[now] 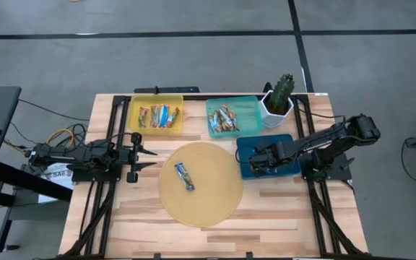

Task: Pick and place Granola Bars by type
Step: Put the blue granola bar into the blue bin

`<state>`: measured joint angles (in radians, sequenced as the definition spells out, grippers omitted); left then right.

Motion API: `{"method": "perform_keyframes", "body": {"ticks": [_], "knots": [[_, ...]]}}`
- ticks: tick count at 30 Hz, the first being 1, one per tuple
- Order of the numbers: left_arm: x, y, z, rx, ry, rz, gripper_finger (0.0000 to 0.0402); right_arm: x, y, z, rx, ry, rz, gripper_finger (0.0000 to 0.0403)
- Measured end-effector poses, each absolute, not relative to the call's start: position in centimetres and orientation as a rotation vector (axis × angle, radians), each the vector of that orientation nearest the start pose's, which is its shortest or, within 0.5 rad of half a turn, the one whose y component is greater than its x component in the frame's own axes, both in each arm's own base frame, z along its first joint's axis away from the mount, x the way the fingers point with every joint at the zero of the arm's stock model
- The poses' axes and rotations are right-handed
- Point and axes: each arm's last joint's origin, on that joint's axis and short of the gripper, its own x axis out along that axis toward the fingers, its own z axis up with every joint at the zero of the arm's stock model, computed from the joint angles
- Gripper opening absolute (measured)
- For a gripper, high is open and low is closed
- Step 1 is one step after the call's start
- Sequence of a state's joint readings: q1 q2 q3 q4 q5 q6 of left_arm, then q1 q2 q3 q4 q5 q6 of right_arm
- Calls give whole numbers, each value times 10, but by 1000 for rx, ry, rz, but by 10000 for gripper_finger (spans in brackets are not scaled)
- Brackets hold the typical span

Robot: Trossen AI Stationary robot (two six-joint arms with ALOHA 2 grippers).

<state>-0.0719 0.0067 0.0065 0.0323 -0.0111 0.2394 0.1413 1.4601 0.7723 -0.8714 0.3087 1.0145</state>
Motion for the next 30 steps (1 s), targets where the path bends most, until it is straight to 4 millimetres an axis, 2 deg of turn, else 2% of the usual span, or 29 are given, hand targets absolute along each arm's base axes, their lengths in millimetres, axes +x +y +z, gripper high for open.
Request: {"method": "perform_keyframes", "body": {"ticks": [8,16,26,30], "knots": [[97,-7,168,238,-39,-57,140,213,22,148,490,1268,-845,11],[97,-7,168,238,-39,-57,140,213,22,145,497,1252,-838,13],[97,-7,168,238,-40,-57,140,213,22,145,497,1251,-839,72],[97,-7,168,238,-40,-57,140,213,22,146,500,1247,-836,82]]}}
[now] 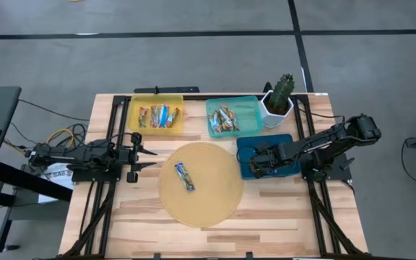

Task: Pick and place Granola Bars by type
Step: Put the blue granola bar into the blue bin

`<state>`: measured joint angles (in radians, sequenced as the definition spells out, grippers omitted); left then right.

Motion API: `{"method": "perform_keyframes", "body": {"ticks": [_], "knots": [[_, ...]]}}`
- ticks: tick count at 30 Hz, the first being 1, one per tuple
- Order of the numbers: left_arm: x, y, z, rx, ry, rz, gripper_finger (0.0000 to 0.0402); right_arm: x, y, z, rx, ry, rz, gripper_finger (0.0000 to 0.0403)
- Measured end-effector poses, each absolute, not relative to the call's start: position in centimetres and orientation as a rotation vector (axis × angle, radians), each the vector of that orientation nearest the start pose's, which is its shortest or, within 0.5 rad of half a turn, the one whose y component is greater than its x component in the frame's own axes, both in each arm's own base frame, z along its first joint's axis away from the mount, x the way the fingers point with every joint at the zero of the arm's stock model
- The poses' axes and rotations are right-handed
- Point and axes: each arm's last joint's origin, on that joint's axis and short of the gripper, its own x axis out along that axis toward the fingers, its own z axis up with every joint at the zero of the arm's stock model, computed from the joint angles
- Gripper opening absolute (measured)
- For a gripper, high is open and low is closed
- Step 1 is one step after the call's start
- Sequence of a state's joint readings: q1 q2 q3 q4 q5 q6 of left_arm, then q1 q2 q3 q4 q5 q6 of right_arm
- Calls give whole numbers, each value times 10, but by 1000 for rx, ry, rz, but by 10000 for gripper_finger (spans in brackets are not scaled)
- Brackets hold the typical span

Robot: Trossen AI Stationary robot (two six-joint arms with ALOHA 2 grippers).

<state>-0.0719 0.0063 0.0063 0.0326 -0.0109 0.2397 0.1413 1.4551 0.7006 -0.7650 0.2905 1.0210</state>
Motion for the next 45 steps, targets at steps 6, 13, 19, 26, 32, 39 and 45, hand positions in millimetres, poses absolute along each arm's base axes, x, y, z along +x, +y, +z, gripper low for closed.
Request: {"method": "perform_keyframes", "body": {"ticks": [6,13,19,26,32,39,45], "knots": [[97,-7,168,238,-40,-57,140,215,23,161,529,1193,-806,82],[97,-7,168,238,-40,-57,140,220,23,188,547,1143,-779,82],[97,-7,168,238,-40,-57,140,235,25,217,546,1066,-704,82],[97,-7,168,238,-40,-57,140,259,29,260,511,933,-566,82],[97,-7,168,238,-40,-57,140,271,31,299,459,822,-463,82],[97,-7,168,238,-40,-57,140,276,28,321,420,753,-432,82],[97,-7,168,238,-39,-57,140,295,31,305,413,764,-434,82]]}}
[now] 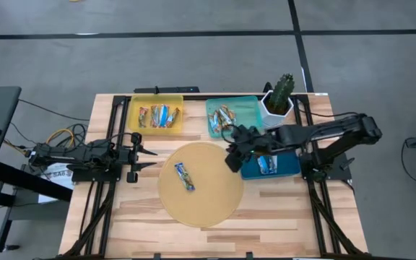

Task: Pick and place Granola Bars by type
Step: Put the blue granola bar into the blue bin

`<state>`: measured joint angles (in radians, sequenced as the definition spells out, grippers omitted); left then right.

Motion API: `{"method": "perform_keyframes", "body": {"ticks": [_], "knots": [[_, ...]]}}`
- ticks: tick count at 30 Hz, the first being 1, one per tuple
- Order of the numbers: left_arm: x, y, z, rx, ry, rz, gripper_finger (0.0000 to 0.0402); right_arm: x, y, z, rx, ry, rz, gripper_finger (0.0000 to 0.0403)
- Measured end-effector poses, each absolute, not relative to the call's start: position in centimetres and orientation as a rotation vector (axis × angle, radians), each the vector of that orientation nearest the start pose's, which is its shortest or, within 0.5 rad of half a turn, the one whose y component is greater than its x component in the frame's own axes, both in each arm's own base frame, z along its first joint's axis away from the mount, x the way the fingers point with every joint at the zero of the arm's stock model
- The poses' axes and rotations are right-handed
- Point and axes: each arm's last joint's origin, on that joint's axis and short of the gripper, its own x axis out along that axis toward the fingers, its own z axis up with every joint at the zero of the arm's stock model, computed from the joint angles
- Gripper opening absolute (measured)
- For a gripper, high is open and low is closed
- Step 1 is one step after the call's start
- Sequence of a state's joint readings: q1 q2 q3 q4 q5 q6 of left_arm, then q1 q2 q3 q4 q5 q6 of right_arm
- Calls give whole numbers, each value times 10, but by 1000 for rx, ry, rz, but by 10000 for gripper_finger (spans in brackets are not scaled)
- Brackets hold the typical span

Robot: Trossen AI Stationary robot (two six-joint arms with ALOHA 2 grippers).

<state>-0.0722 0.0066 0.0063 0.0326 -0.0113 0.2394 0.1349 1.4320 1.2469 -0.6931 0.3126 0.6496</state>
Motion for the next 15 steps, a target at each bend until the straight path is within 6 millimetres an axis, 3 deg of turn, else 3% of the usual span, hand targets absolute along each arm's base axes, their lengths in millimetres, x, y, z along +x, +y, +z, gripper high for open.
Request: {"method": "perform_keyframes", "body": {"ticks": [9,15], "knots": [[97,-7,168,238,-40,-57,140,362,45,262,364,757,-240,82],[97,-7,168,238,-40,-57,140,409,62,247,266,812,-168,82]]}}
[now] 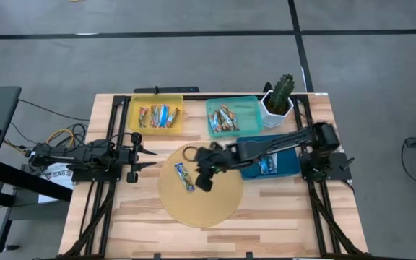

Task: Pick and place Granola Bars by type
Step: Put the blue granola bar into the blue bin

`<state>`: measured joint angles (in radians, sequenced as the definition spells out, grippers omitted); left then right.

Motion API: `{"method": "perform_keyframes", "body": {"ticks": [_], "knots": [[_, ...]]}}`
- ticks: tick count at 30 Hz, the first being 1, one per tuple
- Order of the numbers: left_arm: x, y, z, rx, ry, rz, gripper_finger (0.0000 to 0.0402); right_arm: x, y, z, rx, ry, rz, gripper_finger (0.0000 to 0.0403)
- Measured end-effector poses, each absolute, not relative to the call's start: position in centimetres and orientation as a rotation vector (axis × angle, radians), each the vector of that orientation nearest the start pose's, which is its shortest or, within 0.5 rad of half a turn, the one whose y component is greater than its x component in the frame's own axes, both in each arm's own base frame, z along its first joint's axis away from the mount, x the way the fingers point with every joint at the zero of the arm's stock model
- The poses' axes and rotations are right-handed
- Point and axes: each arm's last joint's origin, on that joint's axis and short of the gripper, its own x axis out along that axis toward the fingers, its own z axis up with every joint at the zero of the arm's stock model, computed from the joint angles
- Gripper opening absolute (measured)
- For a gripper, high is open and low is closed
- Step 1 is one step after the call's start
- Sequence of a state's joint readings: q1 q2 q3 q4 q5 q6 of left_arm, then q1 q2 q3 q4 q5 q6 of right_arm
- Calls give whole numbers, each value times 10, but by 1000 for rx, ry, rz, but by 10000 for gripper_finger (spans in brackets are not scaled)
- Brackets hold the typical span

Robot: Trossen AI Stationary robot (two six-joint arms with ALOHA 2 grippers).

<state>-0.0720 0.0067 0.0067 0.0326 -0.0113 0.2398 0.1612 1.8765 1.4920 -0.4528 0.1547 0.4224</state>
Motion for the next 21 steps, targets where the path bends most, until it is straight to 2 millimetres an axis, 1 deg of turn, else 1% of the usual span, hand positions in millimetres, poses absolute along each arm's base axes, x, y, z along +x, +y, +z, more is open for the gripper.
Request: {"method": "perform_keyframes", "body": {"ticks": [3,6,9,12,16,21], "knots": [[97,-7,168,238,-40,-57,140,430,69,243,220,870,-157,82],[97,-7,168,238,-39,-56,140,448,73,237,192,941,-166,82],[97,-7,168,238,-40,-57,140,465,76,231,111,998,-139,83],[97,-7,168,238,-40,-57,140,481,82,226,62,1012,-111,92],[97,-7,168,238,-40,-56,140,495,88,219,50,1034,-105,120],[97,-7,168,238,-40,-57,140,506,88,201,73,1065,-163,172]]}}
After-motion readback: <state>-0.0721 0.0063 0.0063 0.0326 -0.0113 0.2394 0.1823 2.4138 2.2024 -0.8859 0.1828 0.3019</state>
